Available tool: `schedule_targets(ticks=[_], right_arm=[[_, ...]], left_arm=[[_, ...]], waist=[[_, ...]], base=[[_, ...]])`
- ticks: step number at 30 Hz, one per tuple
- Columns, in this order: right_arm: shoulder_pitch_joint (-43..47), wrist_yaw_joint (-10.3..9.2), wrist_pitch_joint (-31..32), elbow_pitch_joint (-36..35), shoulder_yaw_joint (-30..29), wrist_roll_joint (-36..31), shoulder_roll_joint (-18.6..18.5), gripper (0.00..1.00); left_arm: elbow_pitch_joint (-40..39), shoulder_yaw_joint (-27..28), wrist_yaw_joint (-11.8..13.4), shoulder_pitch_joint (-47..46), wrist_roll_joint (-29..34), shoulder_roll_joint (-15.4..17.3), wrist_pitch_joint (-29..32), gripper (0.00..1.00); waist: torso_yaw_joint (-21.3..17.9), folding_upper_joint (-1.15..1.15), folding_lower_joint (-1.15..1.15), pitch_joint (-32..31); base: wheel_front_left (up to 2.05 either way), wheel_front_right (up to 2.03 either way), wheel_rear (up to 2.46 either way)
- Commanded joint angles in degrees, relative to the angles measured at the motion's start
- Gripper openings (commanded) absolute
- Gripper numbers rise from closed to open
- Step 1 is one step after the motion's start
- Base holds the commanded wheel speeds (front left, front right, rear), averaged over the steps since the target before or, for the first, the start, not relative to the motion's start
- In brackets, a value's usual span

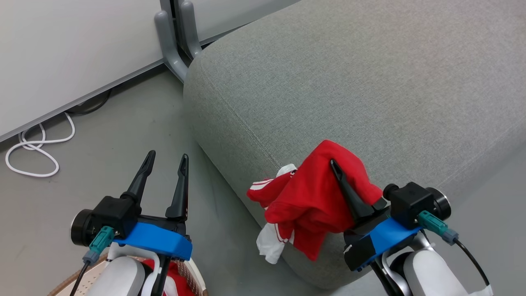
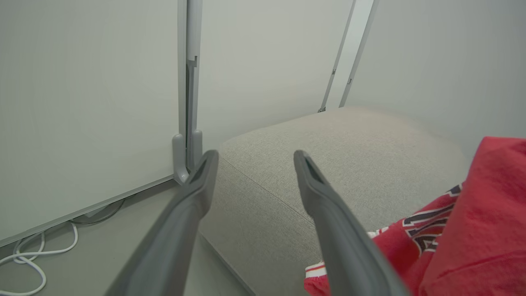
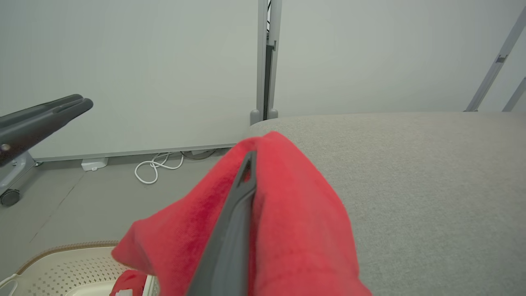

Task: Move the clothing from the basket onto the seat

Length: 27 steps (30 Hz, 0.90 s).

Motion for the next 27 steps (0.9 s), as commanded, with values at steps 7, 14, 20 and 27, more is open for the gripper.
schedule_targets(ticks=[7, 14, 20, 27], right_arm=[[-1.3, 0.01, 1.7, -2.4, -2.0, 0.4, 0.2, 0.00], [-12.8, 0.01, 3.8, -0.2, -6.2, 4.1, -2.4, 0.00], [-26.0, 0.01, 3.6, 5.5, -13.7, 7.9, -6.8, 0.00], [-40.3, 0.01, 0.8, 14.8, -24.9, 10.4, -12.1, 0.00]], left_arm=[[0.7, 1.5, -1.2, 0.7, 1.9, -0.5, -0.2, 1.00], [-2.0, 3.3, -0.3, 1.5, 3.4, 0.8, -0.2, 1.00], [-6.4, 2.7, -0.6, -1.6, 5.4, 3.7, 1.9, 1.00], [-13.0, 3.3, -0.2, -5.5, 8.2, 7.8, 5.7, 1.00]], waist=[[0.0, -0.01, 0.00, 0.9], [-0.1, -0.01, 0.00, 5.6], [2.5, -0.01, 0.00, 13.9], [5.4, -0.01, 0.00, 24.1]], base=[[0.00, 0.00, 0.00], [0.00, 0.00, 0.00], [0.00, 0.00, 0.00], [0.00, 0.00, 0.00]])
